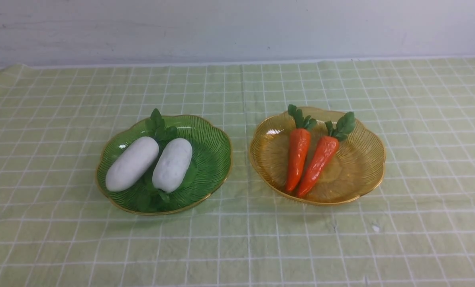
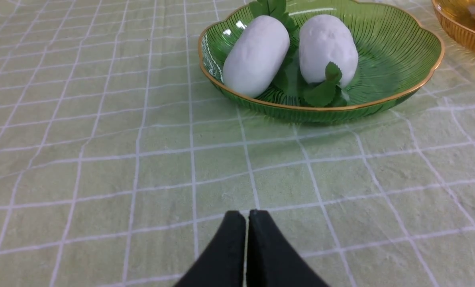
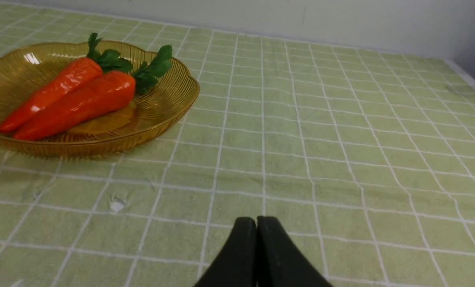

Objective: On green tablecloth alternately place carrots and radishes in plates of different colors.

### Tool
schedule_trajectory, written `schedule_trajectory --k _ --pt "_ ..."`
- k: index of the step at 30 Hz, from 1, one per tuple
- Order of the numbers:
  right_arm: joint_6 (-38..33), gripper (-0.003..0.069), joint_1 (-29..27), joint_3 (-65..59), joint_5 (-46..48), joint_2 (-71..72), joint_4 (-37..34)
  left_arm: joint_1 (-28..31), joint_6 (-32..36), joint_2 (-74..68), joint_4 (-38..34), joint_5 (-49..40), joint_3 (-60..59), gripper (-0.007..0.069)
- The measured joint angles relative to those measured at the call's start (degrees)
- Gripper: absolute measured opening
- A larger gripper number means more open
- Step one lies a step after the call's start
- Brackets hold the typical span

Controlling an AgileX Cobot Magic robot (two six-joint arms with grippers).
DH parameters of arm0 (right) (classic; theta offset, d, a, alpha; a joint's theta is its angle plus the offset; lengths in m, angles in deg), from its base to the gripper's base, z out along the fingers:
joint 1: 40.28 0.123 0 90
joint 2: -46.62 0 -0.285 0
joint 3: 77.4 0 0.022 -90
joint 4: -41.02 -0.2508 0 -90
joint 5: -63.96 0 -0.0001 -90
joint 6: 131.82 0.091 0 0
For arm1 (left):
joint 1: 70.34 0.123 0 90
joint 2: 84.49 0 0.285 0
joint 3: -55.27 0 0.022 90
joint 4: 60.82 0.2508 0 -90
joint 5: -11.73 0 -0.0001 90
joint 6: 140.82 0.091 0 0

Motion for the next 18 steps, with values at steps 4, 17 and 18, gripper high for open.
schedule_trajectory --k 4,17,18 --pt "0.0 -0.0014 0.0 0.1 0.2 0.0 -0.9 0.0 0.0 0.0 0.0 0.0 0.0 -0.0008" --pt "0.0 -0.0014 -2.4 0.0 0.3 0.0 -2.4 0.0 0.0 0.0 0.0 0.0 0.0 -0.0008" --pt "0.0 -0.0014 -2.5 0.0 0.3 0.0 -2.5 0.0 0.0 0.0 0.0 0.0 0.0 -0.0008"
